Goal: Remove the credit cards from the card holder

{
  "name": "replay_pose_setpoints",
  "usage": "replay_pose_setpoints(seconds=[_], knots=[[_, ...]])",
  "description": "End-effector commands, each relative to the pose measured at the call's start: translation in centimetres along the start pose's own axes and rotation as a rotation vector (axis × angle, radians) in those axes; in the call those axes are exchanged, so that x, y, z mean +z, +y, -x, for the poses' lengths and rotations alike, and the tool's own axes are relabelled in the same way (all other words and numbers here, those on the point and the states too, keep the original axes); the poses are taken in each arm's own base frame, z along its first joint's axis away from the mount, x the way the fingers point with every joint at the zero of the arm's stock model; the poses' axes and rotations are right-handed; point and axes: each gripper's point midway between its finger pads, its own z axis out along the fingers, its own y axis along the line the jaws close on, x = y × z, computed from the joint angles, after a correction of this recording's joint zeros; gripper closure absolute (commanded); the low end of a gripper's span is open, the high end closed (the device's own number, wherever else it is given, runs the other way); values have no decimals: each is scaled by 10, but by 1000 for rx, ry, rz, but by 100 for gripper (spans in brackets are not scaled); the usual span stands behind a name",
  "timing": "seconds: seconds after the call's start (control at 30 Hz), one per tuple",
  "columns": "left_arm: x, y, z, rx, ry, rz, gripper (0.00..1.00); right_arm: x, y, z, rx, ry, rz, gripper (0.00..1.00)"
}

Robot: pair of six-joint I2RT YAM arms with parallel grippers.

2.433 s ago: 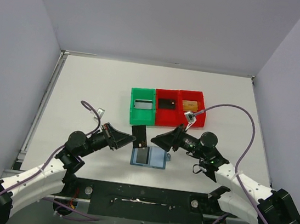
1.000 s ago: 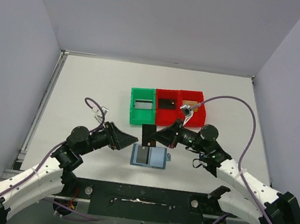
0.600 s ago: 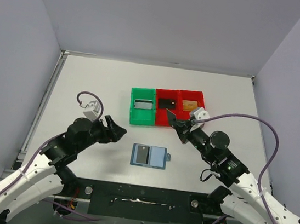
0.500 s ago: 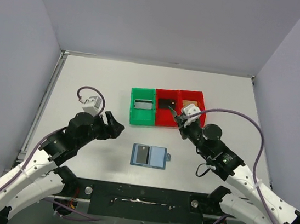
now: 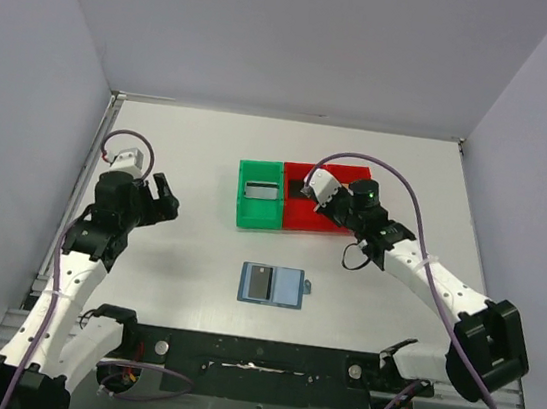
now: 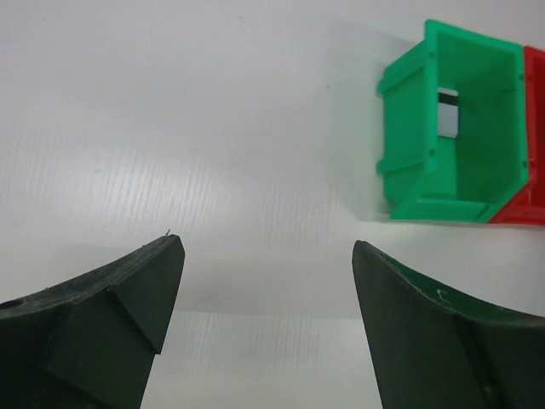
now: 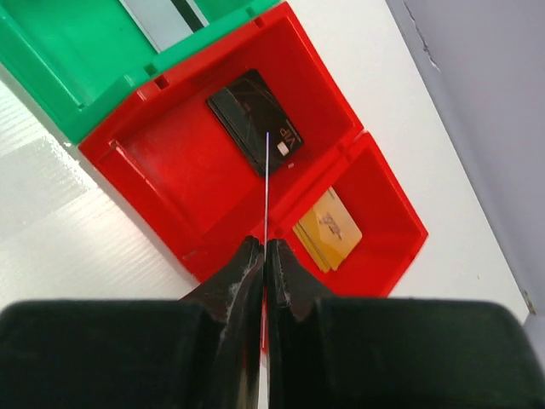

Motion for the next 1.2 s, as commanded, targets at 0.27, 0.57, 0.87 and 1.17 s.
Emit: replay_pose_setpoints(seconds=[0.27,0.57,0.87,1.17], knots=[[10,9,5,78,-74,-44,20,75,-27,22,-173,-25,38,100],[15,12,2,91,-49,-26,20,111,-46,21,-336,-14,22,100],[17,11,-3,91,-31,-37,20,133,-49,15,-435,23,72,100],[13,8,-2,86,-44,-50,20,137,-41,1,-461,64,136,99]])
